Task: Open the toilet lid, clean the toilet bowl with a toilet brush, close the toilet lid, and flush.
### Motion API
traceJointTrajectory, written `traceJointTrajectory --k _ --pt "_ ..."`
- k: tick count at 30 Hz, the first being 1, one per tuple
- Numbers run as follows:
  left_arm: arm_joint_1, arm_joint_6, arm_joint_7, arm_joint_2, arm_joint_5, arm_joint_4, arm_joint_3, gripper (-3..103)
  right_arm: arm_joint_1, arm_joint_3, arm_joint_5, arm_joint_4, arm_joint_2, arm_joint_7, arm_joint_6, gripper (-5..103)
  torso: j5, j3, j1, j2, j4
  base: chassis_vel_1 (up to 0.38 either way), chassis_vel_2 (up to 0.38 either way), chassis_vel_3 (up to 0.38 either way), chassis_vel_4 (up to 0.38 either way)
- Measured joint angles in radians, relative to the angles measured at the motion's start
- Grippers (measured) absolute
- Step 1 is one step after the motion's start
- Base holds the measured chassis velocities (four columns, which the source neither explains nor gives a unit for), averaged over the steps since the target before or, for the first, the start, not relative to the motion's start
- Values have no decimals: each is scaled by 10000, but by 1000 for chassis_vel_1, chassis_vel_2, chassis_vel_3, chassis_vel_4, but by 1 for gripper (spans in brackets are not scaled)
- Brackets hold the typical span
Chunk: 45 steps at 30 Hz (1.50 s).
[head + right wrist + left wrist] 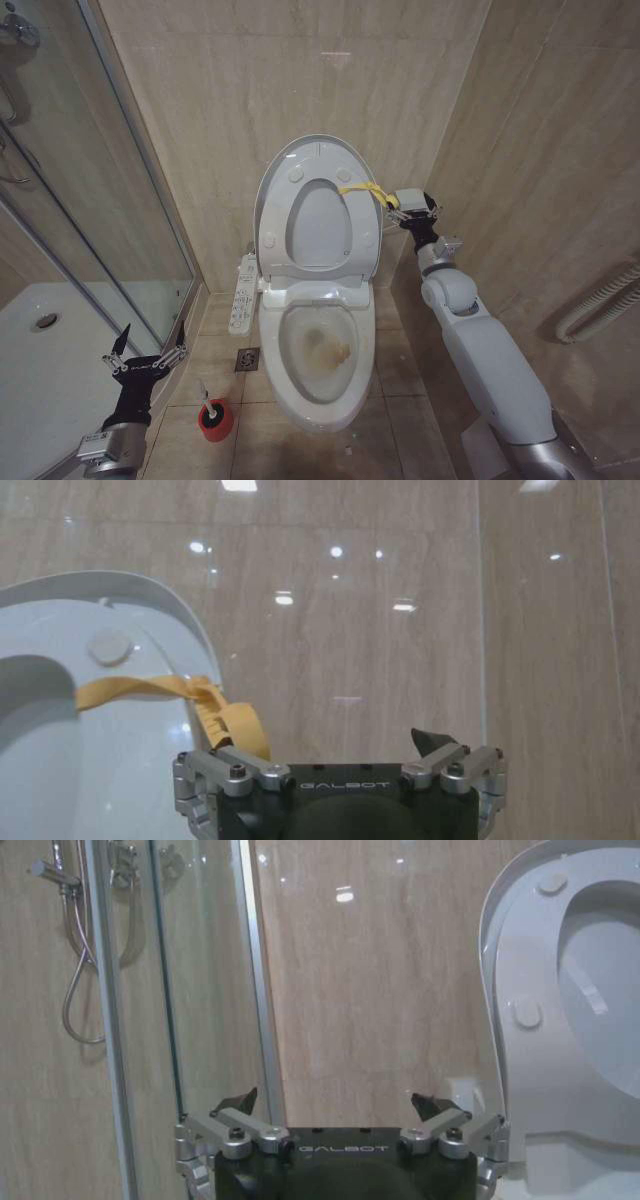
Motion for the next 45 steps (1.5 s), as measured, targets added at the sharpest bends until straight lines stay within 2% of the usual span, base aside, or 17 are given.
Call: traceJointTrajectory --k 25,37,45 --pt "0 0 0 0 0 0 0 100 -1232 -10 196 1536 -343 -63 -96 100 0 0 0 0 0 0 0 0 0" --pt "0 0 0 0 0 0 0 100 -2208 143 198 2255 -179 -25 -95 100 -1 0 0 0 1 0 0 0 0" --pt "0 0 -1 0 0 0 0 100 -3502 503 60 3073 198 205 -54 100 -3 0 0 1 0 0 0 0 0"
